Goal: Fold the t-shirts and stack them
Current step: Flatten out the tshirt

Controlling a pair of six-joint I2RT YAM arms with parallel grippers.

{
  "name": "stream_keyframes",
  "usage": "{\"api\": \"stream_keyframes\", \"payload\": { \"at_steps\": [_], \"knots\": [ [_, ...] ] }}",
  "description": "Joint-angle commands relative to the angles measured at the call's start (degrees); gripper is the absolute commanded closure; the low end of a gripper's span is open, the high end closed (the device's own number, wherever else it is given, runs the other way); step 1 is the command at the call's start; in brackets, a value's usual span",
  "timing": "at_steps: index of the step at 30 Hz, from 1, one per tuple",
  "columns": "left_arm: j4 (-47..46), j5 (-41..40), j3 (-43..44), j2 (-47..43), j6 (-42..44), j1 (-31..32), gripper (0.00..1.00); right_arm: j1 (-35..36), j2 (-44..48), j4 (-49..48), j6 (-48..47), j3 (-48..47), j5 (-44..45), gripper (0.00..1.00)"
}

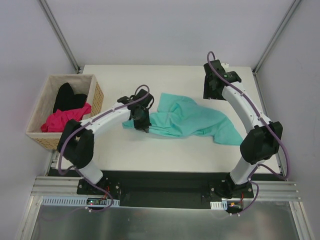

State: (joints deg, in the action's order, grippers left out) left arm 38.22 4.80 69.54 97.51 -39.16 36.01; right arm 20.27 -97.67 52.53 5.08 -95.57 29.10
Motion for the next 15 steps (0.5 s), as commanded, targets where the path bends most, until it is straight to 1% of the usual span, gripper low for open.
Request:
{"api": "stream_keyframes", "payload": {
  "at_steps": [1,5,15],
  "knots": [
    [5.4,-7.3,2.4,-9.7,-1.5,-1.4,1.00,-0.7,-0.2,0.1,0.5,-2.6,-0.8,0.25],
    [10.1,-11.2,6.4,-12.6,-1.1,-1.7,1.00,-0.7,-0.9,-0.7,1.2,-2.9,-1.7,0.25],
    [17.8,-15.9,9.2,-17.7,-0.9,-3.5,1.00,-0.8,-0.9,-1.8,3.2,-2.3,-3.9,0.25]
  ]
}}
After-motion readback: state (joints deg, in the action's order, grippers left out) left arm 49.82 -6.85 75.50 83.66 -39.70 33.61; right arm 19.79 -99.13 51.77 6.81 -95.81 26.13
